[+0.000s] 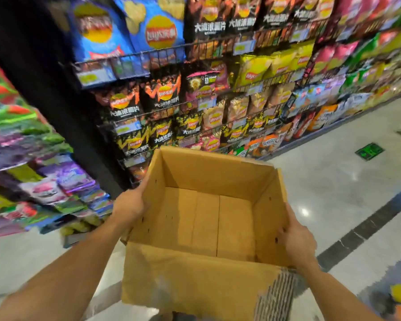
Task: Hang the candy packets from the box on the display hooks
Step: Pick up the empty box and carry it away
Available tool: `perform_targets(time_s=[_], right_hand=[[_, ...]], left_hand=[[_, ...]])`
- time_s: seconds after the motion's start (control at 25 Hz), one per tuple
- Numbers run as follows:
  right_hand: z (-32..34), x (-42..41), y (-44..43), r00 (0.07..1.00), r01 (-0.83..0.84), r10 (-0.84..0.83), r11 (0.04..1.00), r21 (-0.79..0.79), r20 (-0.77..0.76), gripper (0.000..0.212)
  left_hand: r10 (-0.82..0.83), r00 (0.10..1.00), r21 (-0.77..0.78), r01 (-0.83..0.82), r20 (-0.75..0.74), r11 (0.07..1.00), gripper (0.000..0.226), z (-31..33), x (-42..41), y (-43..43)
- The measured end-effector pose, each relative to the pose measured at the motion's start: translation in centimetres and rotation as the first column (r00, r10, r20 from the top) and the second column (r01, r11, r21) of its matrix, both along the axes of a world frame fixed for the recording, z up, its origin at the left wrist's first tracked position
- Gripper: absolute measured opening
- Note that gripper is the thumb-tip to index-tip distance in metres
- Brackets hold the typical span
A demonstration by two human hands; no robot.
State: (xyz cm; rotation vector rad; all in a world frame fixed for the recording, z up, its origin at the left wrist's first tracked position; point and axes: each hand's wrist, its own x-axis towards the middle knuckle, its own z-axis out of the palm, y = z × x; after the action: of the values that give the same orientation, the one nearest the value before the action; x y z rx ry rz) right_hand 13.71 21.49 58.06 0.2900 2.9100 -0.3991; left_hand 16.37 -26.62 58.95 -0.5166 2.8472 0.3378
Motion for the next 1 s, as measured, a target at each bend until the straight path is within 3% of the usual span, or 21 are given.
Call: perform_targets(time_s=[0.2,0.36,0.52,0.72,1.0], right_hand=[[2.7,0.0,-4.0,0.971,-0.237,0.238,0.97,0.048,-0.017,0.074],[3.9,1.4,-10.6,0.894,-0.444,0.447,0.893,0.072,-0.029,0.079],[4.9,4.8,-20.2,0.745,-0.665,0.667,0.744,0.06,-0.013,0.08],[6.6,12.4,-33.6,0.502,-0.865,0.861,0.499,-0.054,-0.078,0.072],[8.7,27.3,-53.7,0.128,-0.992,0.985,0.13,0.006,-0.114,0.082]], left_hand=[[0.213,0.977,0.006,-0.213,-0.021,0.977,0.101,3.0,13.2,-2.3],[0.405,0.913,0.022,-0.404,-0.048,0.914,0.097,4.2,25.0,-4.2],[0.649,0.753,0.091,-0.642,-0.111,0.761,0.082,4.8,38.0,-5.8],[0.831,0.552,0.011,-0.833,-0.069,0.554,0.093,6.0,52.8,-7.5],[0.973,0.179,0.064,-0.98,-0.147,0.19,0.096,8.1,73.3,-9.5]])
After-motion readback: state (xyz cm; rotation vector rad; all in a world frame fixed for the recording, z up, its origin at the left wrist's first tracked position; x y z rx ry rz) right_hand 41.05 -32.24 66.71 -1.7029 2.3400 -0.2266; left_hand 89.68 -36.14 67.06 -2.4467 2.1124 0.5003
